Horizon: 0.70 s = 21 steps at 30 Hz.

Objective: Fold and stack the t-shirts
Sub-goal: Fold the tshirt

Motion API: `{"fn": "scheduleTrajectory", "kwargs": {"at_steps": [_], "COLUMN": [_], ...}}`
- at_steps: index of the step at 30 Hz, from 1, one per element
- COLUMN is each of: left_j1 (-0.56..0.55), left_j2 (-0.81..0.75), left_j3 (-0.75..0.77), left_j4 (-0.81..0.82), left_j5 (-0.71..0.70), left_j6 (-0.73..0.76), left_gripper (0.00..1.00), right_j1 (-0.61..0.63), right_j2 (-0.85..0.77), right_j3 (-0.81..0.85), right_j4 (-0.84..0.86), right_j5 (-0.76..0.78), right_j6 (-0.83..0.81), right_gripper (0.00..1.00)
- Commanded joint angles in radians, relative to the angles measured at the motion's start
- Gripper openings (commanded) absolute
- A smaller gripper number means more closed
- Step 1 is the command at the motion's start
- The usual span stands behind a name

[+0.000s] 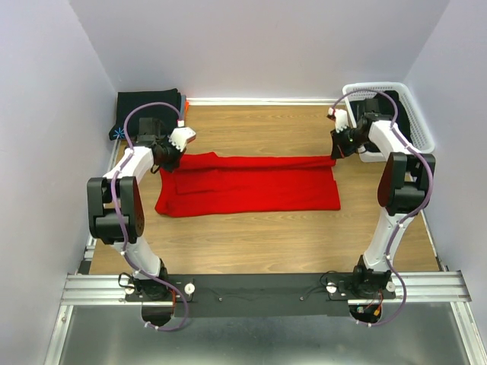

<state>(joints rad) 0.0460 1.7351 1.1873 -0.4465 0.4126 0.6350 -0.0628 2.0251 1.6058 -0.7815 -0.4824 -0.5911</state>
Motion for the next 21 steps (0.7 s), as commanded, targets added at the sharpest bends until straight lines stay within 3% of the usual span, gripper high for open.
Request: {"fn": "scheduleTrajectory", "kwargs": {"at_steps": [1,7,17,18,20,21], "left_j1": [0.009,0.009,0.009,0.008,0.008,0.011], "left_j2": [-0.063,-0.103,-0.043,-0.034,-0.032,-0.04], "left_j3": [0.002,-0.04,-0.12,-0.121,-0.114,-0.094], "left_j4": [-0.031,-0.044,-0.018,-0.026,-0.047,-0.063], "left_j5": [-0.017,-0.018,-0.035,-0.032,-0.023,-0.017], "left_j6": [-0.001,0.008,0.038,0.046,0.064,0.072], "left_gripper": [0.0,0.0,0.0,0.04,0.21,0.27], "right_j1": [-0.006,-0.006,-0.006,-0.005,-0.006,-0.006], "right_j2": [0.017,0.007,0.006,0.009,0.009,0.007], "right_j3": [0.063,0.059,-0.024,-0.023,-0.014,-0.006], "right_j4": [-0.012,-0.015,-0.013,-0.018,-0.033,-0.053], "right_j5": [0.007,0.005,0.019,0.025,0.024,0.021], "right_j6": [0.02,0.011,-0.033,-0.033,-0.036,-0.038], "right_gripper": [0.01,0.0,0.01,0.02,0.11,0.25]}}
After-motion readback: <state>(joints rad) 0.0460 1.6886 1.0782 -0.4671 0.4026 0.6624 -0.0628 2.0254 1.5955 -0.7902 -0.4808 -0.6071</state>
